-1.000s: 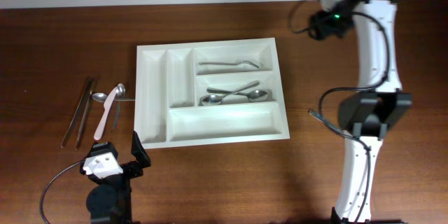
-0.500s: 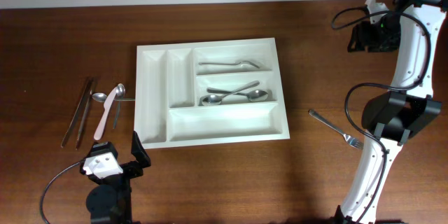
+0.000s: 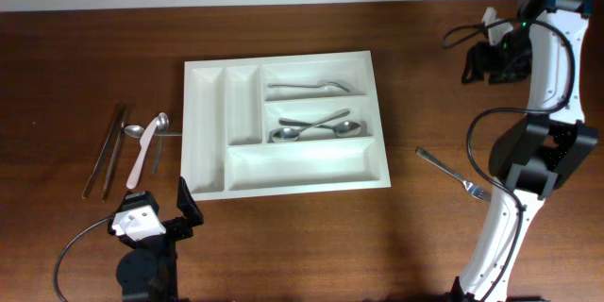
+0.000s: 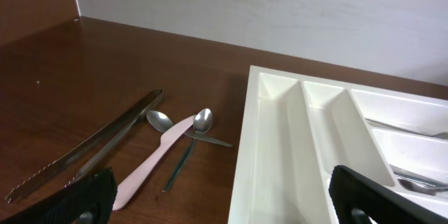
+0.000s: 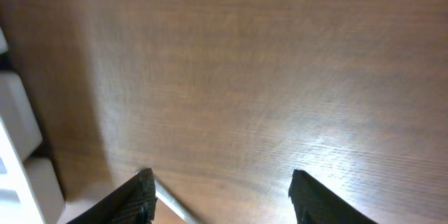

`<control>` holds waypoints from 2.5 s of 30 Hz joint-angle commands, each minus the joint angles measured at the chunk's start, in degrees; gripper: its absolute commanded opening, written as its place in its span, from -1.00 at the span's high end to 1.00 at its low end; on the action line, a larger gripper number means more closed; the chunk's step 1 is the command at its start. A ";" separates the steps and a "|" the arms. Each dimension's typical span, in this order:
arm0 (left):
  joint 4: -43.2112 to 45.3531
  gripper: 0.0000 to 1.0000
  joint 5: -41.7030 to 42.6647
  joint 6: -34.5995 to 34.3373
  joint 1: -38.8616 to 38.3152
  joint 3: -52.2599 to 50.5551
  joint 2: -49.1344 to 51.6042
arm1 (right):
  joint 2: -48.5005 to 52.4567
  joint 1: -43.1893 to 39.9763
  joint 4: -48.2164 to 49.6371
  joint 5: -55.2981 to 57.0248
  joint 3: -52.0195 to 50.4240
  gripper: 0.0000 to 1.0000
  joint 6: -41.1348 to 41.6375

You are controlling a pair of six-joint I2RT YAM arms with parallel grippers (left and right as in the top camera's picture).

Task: Pack container
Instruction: 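Move the right gripper back to the remaining fork on the right, then lower the right gripper and grasp the fork by its tines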

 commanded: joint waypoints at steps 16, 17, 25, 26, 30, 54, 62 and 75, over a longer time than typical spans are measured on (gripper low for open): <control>0.04 -0.99 0.61 1.16 0.35 -0.31 -0.48 | -35.39 -0.17 13.38 1.44 -45.99 -0.22 4.20; 0.04 -0.99 0.61 1.14 0.35 -0.31 -0.48 | -36.17 -0.48 15.02 1.38 -48.54 -0.22 5.44; 0.04 -0.99 0.61 1.14 0.35 -0.31 -0.48 | -40.35 -6.32 29.62 -2.34 -67.04 -0.23 17.88; 0.02 -0.98 0.61 1.14 0.35 -0.31 -0.48 | -40.87 -7.28 31.61 -2.34 -68.89 -0.22 19.15; 0.04 -0.98 0.61 1.14 0.35 -0.31 -0.48 | -42.29 -10.82 36.48 -1.92 -73.11 -0.22 22.71; 0.02 -0.99 0.61 1.14 0.35 -0.31 -0.48 | -42.36 -21.46 44.09 -8.68 -85.90 -0.06 28.59; 0.04 -0.99 0.61 1.16 0.35 -0.31 -0.48 | -42.36 -21.44 44.72 -10.21 -85.96 0.08 28.65; 0.04 -0.99 0.61 1.14 0.35 -0.31 -0.48 | -42.36 -21.44 45.68 -10.51 -90.03 0.16 28.83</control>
